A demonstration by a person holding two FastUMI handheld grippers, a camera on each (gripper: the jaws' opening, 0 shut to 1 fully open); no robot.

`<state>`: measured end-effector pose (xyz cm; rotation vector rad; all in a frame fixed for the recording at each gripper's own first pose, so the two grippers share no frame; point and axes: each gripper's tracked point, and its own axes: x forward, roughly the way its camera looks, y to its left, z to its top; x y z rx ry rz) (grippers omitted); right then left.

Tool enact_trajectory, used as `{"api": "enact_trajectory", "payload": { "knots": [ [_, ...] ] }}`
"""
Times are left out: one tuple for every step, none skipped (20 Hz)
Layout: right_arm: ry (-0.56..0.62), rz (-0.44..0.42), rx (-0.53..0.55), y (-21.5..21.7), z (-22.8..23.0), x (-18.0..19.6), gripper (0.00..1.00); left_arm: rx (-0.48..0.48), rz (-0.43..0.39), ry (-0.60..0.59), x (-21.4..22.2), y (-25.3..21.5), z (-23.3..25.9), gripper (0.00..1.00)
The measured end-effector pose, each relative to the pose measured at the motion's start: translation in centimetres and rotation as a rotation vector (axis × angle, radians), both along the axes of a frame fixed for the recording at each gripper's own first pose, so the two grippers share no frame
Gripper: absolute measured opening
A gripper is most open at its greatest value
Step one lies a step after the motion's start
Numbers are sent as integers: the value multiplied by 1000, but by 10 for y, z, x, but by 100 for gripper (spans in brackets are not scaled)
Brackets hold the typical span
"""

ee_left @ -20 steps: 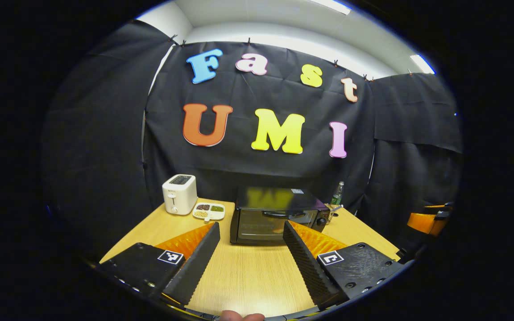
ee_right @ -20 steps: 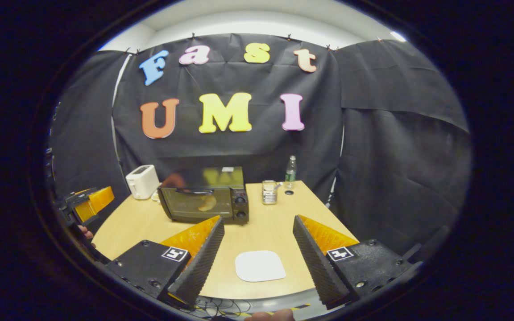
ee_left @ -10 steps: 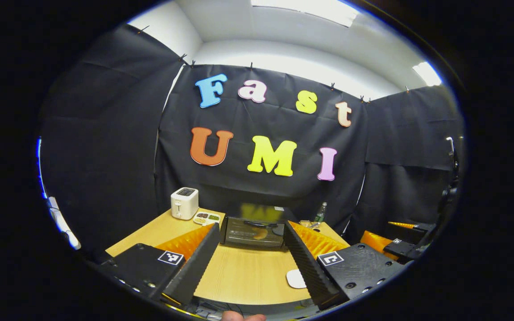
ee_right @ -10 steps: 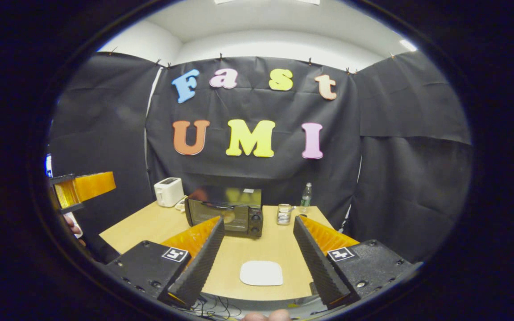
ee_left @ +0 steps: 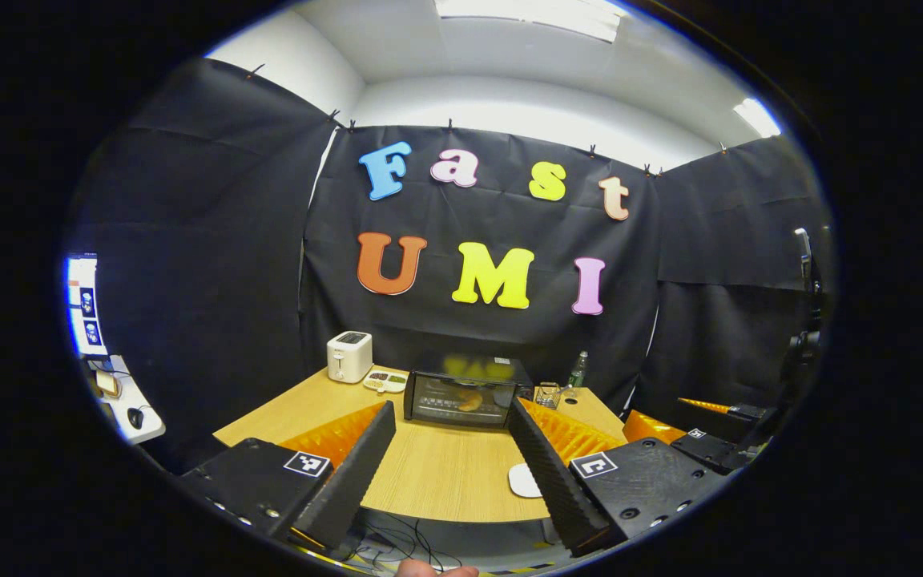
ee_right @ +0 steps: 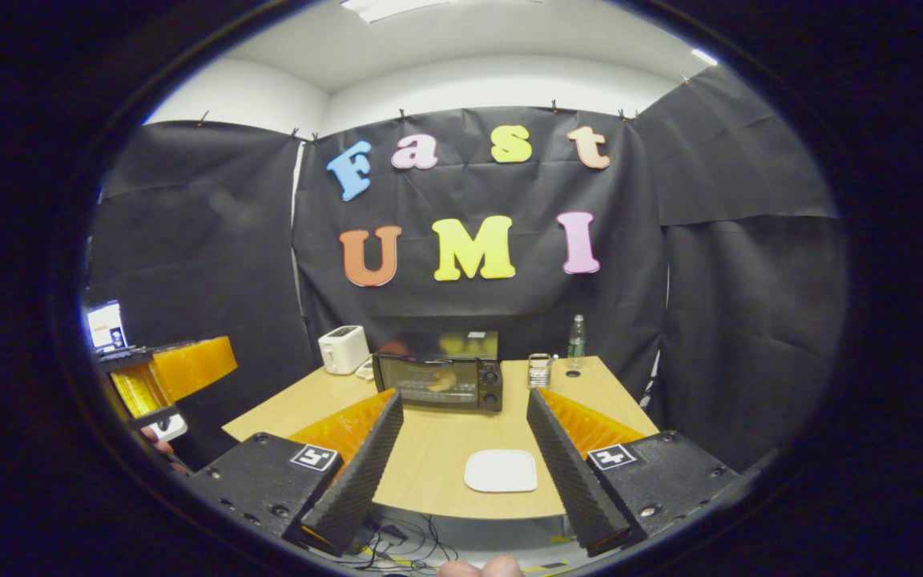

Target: Open the electric oven with the left hand, put the food in, and close the electric oven.

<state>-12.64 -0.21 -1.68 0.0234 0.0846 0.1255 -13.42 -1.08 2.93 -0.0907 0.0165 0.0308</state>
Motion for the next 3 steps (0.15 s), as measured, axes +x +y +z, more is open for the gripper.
{"api": "enact_trajectory", "payload": {
  "knots": [
    [-9,-10,-12,-6,3,-2,98,3,-5,3,0,-2,0,93],
    [-17,-12,-14,-8,4,-4,98,7,-13,11,0,-5,-2,93],
    [-25,-10,-6,-7,4,-5,98,11,-20,19,0,-7,-3,93]
  ]
}}
